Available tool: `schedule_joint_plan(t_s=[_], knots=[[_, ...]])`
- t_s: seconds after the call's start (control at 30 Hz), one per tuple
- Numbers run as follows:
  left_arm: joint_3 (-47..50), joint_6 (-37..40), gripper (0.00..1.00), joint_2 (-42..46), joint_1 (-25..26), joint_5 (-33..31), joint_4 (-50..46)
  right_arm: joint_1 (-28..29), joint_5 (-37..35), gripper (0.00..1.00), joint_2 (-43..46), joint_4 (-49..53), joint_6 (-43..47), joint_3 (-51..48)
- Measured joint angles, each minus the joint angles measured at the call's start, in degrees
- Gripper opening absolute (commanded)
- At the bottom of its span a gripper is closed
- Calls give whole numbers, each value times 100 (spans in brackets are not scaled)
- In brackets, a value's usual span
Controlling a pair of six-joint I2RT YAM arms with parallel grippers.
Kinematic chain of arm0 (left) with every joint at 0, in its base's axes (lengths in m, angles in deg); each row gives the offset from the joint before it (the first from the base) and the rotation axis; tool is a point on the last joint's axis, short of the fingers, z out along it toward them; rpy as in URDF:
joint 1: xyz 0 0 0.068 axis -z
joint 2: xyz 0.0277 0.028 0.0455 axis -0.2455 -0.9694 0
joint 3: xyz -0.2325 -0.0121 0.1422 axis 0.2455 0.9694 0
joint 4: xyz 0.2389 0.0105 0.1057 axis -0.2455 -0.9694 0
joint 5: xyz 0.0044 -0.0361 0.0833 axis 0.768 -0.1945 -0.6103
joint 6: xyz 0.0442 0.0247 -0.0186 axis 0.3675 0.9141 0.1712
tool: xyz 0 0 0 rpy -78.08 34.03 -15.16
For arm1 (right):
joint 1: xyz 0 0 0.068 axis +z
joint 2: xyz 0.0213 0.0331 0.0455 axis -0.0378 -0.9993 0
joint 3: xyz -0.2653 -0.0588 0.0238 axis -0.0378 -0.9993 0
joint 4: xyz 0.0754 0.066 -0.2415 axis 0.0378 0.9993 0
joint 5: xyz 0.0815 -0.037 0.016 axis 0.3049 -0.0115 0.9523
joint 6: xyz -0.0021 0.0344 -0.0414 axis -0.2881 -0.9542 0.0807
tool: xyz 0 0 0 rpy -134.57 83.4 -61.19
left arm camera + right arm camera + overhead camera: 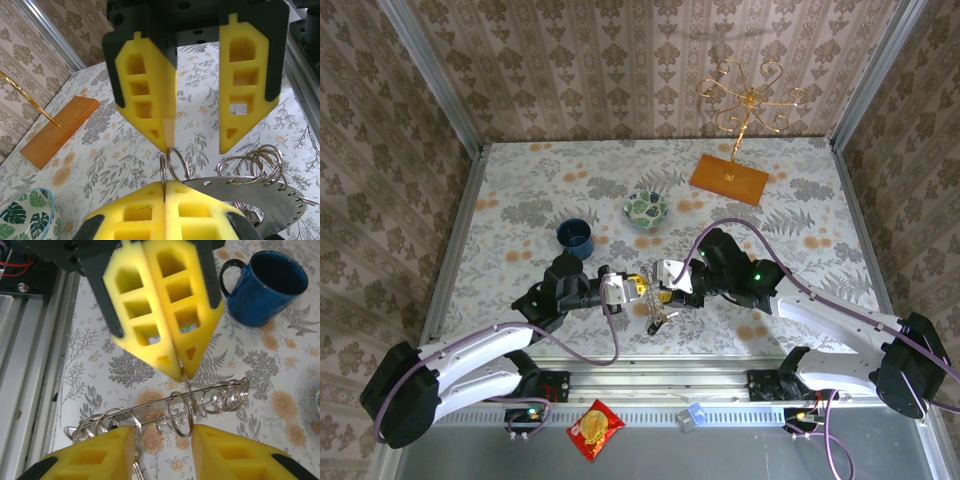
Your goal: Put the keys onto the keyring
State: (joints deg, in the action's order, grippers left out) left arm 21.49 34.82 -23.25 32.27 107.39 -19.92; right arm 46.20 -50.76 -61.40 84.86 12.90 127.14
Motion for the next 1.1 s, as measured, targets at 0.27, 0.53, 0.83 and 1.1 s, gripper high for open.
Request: schedule_joint_plan(t_s=[0.27, 0.53, 0.83, 1.1], knots=[[0, 17, 0, 0, 0, -59, 2, 11, 409, 35, 39, 299, -28, 33], [0, 15, 0, -2, 4, -55, 2, -136, 588, 31, 706, -328, -372, -278], [120, -74, 0, -20, 7, -13, 212, -262, 33, 32, 317, -1567, -509, -774], [153, -118, 0, -59, 37, -11, 337, -262, 50, 29, 0, -1961, -516, -802]])
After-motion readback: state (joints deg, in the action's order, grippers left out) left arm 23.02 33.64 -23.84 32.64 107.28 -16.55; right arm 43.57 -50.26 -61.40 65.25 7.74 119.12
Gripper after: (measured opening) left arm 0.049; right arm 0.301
